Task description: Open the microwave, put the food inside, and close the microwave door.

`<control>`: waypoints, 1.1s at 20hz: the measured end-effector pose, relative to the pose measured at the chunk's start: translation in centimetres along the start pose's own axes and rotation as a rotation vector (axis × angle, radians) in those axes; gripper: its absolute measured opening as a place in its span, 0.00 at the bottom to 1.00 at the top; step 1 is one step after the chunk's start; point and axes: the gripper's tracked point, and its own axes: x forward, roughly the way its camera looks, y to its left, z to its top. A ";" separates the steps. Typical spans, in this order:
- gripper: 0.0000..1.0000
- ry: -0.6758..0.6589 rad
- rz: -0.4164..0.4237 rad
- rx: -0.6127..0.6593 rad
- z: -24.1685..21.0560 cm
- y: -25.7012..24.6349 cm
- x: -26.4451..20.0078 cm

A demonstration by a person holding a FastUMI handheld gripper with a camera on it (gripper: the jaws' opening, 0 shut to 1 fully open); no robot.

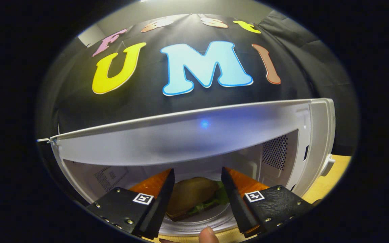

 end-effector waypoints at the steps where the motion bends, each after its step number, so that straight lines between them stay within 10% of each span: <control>1: 0.83 0.008 0.001 -0.014 0.0 0.1 -0.7; 22: 0.83 -0.100 0.645 -0.116 8.3 9.8 -40.7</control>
